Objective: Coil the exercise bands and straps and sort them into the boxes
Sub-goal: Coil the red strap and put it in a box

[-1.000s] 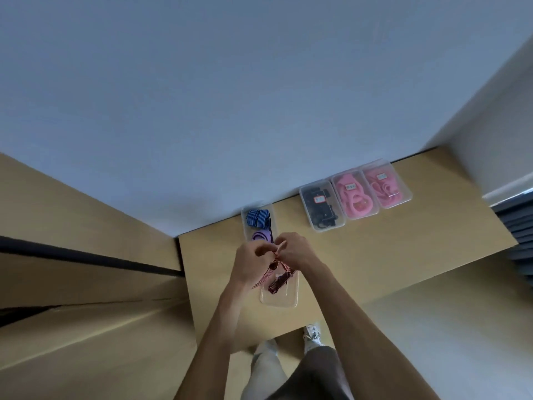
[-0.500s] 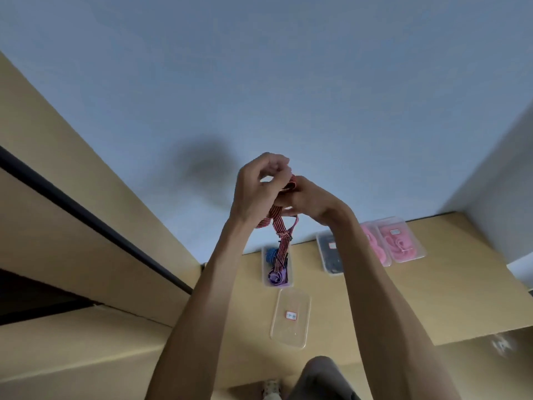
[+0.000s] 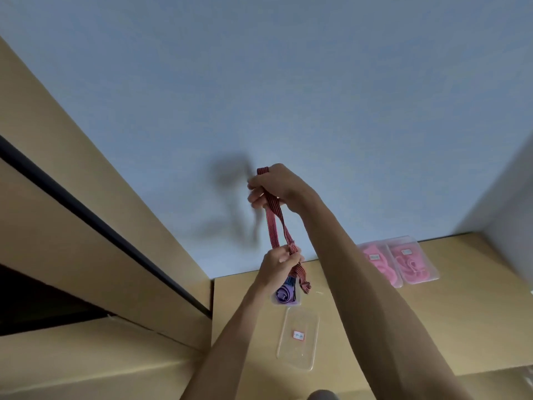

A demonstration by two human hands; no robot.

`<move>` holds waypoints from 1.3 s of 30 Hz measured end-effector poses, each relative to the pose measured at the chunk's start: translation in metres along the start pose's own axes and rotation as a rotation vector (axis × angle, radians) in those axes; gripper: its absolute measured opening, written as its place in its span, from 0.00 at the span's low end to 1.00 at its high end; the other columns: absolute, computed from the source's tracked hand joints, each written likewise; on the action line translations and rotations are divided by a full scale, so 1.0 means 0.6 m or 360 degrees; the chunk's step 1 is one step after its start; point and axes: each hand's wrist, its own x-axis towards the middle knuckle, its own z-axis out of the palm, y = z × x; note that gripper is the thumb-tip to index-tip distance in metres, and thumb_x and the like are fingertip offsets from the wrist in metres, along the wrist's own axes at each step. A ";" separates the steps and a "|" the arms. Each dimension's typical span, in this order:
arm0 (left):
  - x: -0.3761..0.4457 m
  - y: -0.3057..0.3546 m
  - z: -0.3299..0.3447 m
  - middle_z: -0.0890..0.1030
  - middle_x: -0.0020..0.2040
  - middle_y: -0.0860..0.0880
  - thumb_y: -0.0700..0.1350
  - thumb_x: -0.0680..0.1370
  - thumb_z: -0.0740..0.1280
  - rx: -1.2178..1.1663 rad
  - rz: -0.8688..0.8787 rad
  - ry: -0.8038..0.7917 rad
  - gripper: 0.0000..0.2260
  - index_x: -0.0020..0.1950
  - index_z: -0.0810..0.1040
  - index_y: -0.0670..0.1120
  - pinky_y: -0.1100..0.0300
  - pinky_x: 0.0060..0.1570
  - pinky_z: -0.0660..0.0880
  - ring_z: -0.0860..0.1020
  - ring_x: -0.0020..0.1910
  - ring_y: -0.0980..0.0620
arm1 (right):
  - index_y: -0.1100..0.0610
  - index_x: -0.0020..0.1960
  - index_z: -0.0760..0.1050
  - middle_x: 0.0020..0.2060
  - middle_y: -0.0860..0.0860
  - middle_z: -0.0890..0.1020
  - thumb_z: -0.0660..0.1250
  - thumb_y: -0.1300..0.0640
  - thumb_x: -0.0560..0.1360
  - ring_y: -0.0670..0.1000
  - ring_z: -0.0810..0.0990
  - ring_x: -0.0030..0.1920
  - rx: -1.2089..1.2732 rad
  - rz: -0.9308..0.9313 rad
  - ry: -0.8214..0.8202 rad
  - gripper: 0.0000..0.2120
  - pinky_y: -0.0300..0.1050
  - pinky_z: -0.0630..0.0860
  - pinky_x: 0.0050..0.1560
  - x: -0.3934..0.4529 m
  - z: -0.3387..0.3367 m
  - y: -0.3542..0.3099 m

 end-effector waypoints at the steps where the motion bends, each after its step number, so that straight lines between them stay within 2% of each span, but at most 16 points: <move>1: 0.003 -0.009 0.001 0.82 0.34 0.54 0.50 0.80 0.64 -0.0045 -0.0027 0.0017 0.12 0.37 0.79 0.52 0.64 0.41 0.75 0.81 0.36 0.56 | 0.62 0.48 0.75 0.34 0.59 0.84 0.66 0.62 0.74 0.56 0.83 0.34 0.0000 0.0038 0.0039 0.04 0.45 0.73 0.40 0.010 0.004 -0.001; 5: 0.012 -0.027 -0.023 0.83 0.34 0.44 0.44 0.82 0.64 -0.0209 -0.0131 0.0225 0.10 0.41 0.75 0.42 0.56 0.38 0.78 0.81 0.33 0.48 | 0.63 0.47 0.77 0.31 0.57 0.85 0.68 0.53 0.74 0.55 0.83 0.29 -0.0067 0.0104 0.0379 0.12 0.43 0.78 0.36 0.049 0.013 0.016; 9: 0.014 0.003 -0.086 0.82 0.33 0.46 0.38 0.79 0.66 -0.0286 0.0041 0.0456 0.07 0.44 0.80 0.47 0.58 0.35 0.79 0.81 0.32 0.49 | 0.62 0.40 0.75 0.28 0.54 0.82 0.63 0.49 0.75 0.53 0.79 0.25 -0.0499 0.0263 0.0492 0.15 0.44 0.77 0.32 0.053 0.029 0.065; 12: 0.019 0.047 -0.134 0.82 0.33 0.44 0.34 0.74 0.64 -0.0495 0.0074 0.0474 0.13 0.40 0.82 0.52 0.53 0.34 0.79 0.81 0.31 0.47 | 0.57 0.37 0.71 0.30 0.51 0.80 0.66 0.51 0.72 0.51 0.77 0.30 -0.1114 0.0417 0.0573 0.12 0.40 0.68 0.32 0.039 0.037 0.094; 14: 0.023 0.068 -0.158 0.82 0.32 0.43 0.37 0.72 0.64 -0.0612 0.0018 0.0449 0.11 0.39 0.82 0.51 0.47 0.35 0.80 0.80 0.31 0.46 | 0.58 0.38 0.68 0.34 0.52 0.78 0.68 0.50 0.72 0.52 0.74 0.34 -0.1212 0.0450 0.0710 0.14 0.41 0.66 0.33 0.033 0.046 0.106; 17: 0.033 0.084 -0.181 0.82 0.32 0.44 0.38 0.76 0.63 -0.0734 -0.0085 0.0433 0.07 0.44 0.81 0.46 0.50 0.36 0.78 0.81 0.32 0.47 | 0.61 0.43 0.69 0.36 0.54 0.79 0.62 0.46 0.77 0.52 0.74 0.38 -0.0739 0.0046 0.0891 0.17 0.47 0.70 0.41 0.025 0.066 0.108; 19: 0.043 0.093 -0.191 0.83 0.34 0.43 0.38 0.77 0.64 -0.0769 -0.0064 0.0464 0.08 0.44 0.82 0.46 0.50 0.37 0.78 0.81 0.33 0.47 | 0.59 0.38 0.71 0.30 0.49 0.76 0.57 0.40 0.79 0.48 0.72 0.33 -0.0395 -0.0130 0.0673 0.24 0.47 0.70 0.41 0.013 0.087 0.093; 21: 0.053 0.098 -0.202 0.84 0.37 0.43 0.37 0.76 0.64 -0.0694 0.0005 0.0531 0.10 0.41 0.84 0.47 0.49 0.38 0.81 0.82 0.37 0.47 | 0.52 0.30 0.73 0.28 0.44 0.74 0.56 0.36 0.79 0.45 0.72 0.32 -0.0441 -0.0150 0.0542 0.26 0.44 0.69 0.41 0.008 0.108 0.083; 23: 0.057 0.096 -0.212 0.84 0.37 0.50 0.37 0.75 0.65 -0.0593 0.0092 0.0586 0.12 0.39 0.85 0.51 0.48 0.41 0.82 0.83 0.37 0.51 | 0.42 0.26 0.74 0.33 0.45 0.74 0.58 0.39 0.80 0.46 0.73 0.40 -0.0690 -0.0270 0.0696 0.25 0.43 0.69 0.44 0.011 0.118 0.083; 25: 0.057 0.092 -0.220 0.85 0.37 0.58 0.37 0.75 0.66 -0.0457 0.0200 0.0575 0.15 0.39 0.84 0.57 0.55 0.39 0.83 0.83 0.36 0.58 | 0.41 0.39 0.82 0.42 0.46 0.81 0.60 0.43 0.81 0.46 0.78 0.47 -0.0659 -0.0374 0.0749 0.16 0.40 0.72 0.48 0.010 0.123 0.082; 27: 0.057 0.089 -0.223 0.86 0.38 0.55 0.36 0.75 0.66 -0.0490 0.0207 0.0384 0.15 0.40 0.85 0.56 0.56 0.38 0.83 0.85 0.38 0.53 | 0.51 0.49 0.83 0.43 0.46 0.84 0.62 0.47 0.81 0.44 0.81 0.45 -0.0590 -0.0382 0.0745 0.13 0.35 0.73 0.44 0.010 0.126 0.085; 29: 0.056 0.083 -0.219 0.86 0.40 0.45 0.34 0.75 0.65 -0.0839 0.0121 0.0146 0.13 0.45 0.87 0.49 0.55 0.38 0.82 0.85 0.40 0.44 | 0.54 0.43 0.83 0.36 0.45 0.83 0.64 0.49 0.80 0.41 0.80 0.38 -0.0618 -0.0383 0.0846 0.13 0.32 0.72 0.39 0.012 0.128 0.085; 32: 0.041 0.066 -0.216 0.84 0.48 0.39 0.36 0.78 0.64 -0.1532 0.0108 -0.0256 0.12 0.58 0.82 0.40 0.56 0.45 0.80 0.83 0.46 0.44 | 0.53 0.39 0.82 0.32 0.44 0.82 0.67 0.50 0.78 0.41 0.79 0.34 -0.0618 -0.0388 0.1015 0.12 0.30 0.70 0.34 0.016 0.126 0.081; 34: 0.023 0.052 -0.203 0.82 0.54 0.39 0.35 0.76 0.64 -0.1726 0.0198 -0.0444 0.18 0.66 0.77 0.41 0.53 0.48 0.80 0.82 0.51 0.44 | 0.54 0.36 0.80 0.29 0.45 0.80 0.67 0.50 0.78 0.44 0.78 0.32 -0.0412 -0.0371 0.1175 0.14 0.32 0.70 0.32 0.017 0.119 0.086; 37: 0.007 0.048 -0.167 0.82 0.60 0.41 0.28 0.70 0.65 -0.1448 0.0178 -0.0081 0.29 0.70 0.74 0.45 0.52 0.47 0.81 0.83 0.55 0.43 | 0.53 0.32 0.76 0.25 0.44 0.78 0.67 0.49 0.78 0.43 0.73 0.27 -0.0157 -0.0357 0.1281 0.17 0.36 0.69 0.31 0.013 0.124 0.097; 39: -0.002 0.051 -0.144 0.83 0.60 0.46 0.28 0.71 0.68 -0.1118 0.0170 0.0164 0.25 0.65 0.77 0.47 0.58 0.46 0.81 0.83 0.57 0.48 | 0.52 0.35 0.78 0.28 0.42 0.80 0.66 0.49 0.78 0.42 0.72 0.27 -0.0129 -0.0378 0.1313 0.15 0.36 0.69 0.32 0.009 0.126 0.103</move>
